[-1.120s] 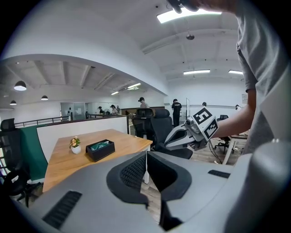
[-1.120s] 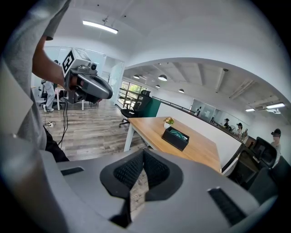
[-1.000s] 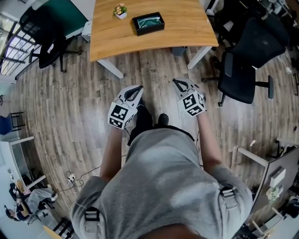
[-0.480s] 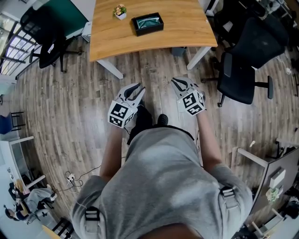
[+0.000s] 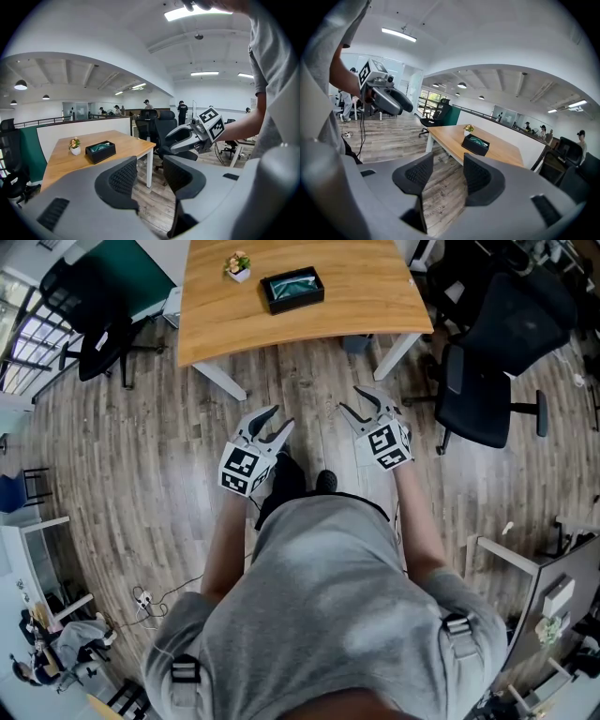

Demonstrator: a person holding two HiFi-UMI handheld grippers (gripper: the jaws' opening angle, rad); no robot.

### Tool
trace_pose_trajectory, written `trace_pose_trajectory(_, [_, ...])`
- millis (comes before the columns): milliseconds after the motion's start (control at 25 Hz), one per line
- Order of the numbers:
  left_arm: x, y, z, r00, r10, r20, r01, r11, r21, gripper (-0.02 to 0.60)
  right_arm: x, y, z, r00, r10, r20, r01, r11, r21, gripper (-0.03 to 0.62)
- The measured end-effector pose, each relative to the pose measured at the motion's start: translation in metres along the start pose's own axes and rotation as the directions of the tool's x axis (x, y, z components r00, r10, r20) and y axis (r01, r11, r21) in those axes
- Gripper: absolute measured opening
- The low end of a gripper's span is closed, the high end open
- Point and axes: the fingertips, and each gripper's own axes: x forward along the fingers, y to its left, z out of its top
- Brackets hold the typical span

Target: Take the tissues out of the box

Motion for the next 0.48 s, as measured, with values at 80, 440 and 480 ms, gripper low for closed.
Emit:
trace_pose_trajectory(80, [0.002,0.0,0.0,1.0,0.003,-0.004,-0.003,1.0,0.003,0.19,-0.002,-0.004,-0.003,1.0,-0.014,-0.008,0.014,1.0,0.007,0.236])
trace_pose_trajectory(440, [0.003,0.005,0.002,1.0,0.021,-0.006,-0.021,1.0,0.005,0.221,0.001,-0.004,-0.011,1.0,0.001,-0.027,0.0,1.0,0.027,0.276])
trace_pose_trajectory(480, [0.003,0.007,0.002,1.0,0.024,-0.005,-0.024,1.0,0.004,0.221,0.003,-0.003,-0.012,0.999,0.009,-0.035,-0.008,1.0,0.023,0.276])
